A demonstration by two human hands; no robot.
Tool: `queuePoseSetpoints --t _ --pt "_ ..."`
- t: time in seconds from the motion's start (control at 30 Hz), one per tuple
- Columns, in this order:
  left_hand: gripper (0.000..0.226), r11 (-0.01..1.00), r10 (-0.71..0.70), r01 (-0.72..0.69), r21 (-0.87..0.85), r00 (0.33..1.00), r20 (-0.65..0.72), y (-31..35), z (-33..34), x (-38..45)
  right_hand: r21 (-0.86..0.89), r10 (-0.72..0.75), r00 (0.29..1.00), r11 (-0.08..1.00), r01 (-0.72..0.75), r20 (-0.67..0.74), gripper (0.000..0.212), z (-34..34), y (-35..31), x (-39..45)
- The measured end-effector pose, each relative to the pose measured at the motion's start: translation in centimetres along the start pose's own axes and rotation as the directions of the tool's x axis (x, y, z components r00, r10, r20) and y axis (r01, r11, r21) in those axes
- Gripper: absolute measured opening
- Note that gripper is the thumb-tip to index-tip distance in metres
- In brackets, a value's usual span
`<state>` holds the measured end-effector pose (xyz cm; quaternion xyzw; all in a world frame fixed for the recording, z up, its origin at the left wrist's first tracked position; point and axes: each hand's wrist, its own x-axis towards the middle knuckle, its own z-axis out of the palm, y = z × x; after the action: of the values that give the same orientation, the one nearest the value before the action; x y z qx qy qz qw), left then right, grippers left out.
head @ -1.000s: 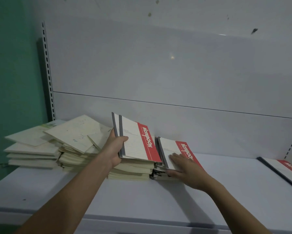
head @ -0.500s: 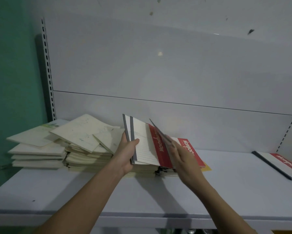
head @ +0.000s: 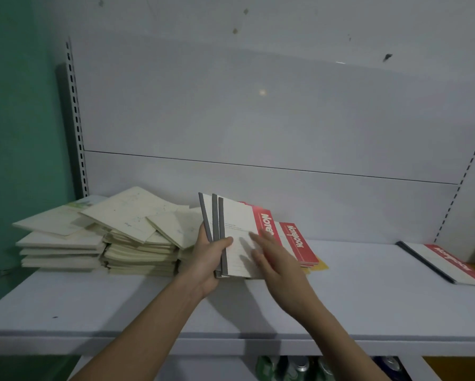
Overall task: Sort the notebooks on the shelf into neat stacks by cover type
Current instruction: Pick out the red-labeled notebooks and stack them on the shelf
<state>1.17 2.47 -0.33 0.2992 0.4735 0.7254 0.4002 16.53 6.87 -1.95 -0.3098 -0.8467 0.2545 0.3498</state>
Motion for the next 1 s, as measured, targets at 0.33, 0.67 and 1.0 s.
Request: queuePoseSetpoints --t 0.33,0.67,1.0 --pt "0.044 0.994 -0.101 0.099 -0.034 0.993 -0.06 -4.7 12.1 -5.2 0.52 0.356 0.933 0.806 -0.282 -0.047 0.016 -11.8 5.8 -7.1" --pt "0.033 0.989 -0.109 0.102 0.108 0.992 0.058 -11.8 26.6 -8.1 0.538 0.467 0.879 0.768 -0.347 -0.101 0.034 -23.7 16.4 -13.5" --pt "0.049 0.977 -0.194 0.18 0.118 0.973 0.122 -17.0 35.9 -2.3 0.522 0.567 0.802 0.749 -0.407 -0.187 0.048 -29.5 27.7 -11.2"
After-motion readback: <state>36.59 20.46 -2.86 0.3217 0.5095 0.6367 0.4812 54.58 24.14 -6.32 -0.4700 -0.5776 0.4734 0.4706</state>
